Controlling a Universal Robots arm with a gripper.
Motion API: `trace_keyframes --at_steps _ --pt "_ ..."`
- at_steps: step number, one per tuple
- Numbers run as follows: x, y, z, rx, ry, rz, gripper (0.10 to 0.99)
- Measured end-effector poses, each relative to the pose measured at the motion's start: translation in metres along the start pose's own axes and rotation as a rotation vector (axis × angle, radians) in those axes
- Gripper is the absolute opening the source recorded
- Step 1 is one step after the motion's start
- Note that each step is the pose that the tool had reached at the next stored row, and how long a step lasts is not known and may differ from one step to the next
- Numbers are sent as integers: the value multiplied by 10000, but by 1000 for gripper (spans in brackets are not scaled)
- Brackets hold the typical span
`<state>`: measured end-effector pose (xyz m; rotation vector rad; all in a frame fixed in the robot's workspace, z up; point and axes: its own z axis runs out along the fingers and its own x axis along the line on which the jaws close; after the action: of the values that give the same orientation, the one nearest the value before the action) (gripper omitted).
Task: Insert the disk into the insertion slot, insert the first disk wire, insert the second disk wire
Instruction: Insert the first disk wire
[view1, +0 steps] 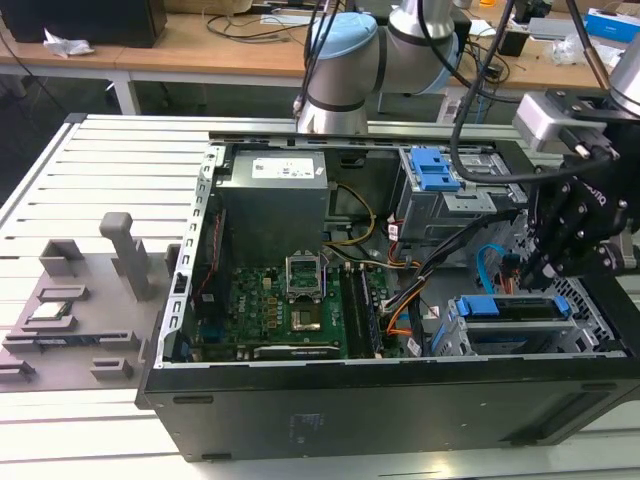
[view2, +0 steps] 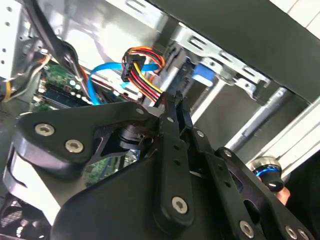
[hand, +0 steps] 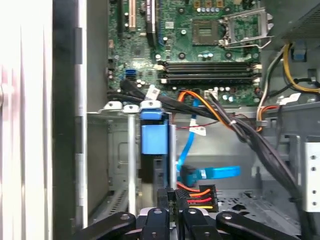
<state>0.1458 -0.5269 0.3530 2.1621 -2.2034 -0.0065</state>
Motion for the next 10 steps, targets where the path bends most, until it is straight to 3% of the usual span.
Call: trace_keyframes --at_steps 6,10 --pt "27 -69 51 -1 -2 0 169" --pt "27 -71 72 -1 -1 0 169"
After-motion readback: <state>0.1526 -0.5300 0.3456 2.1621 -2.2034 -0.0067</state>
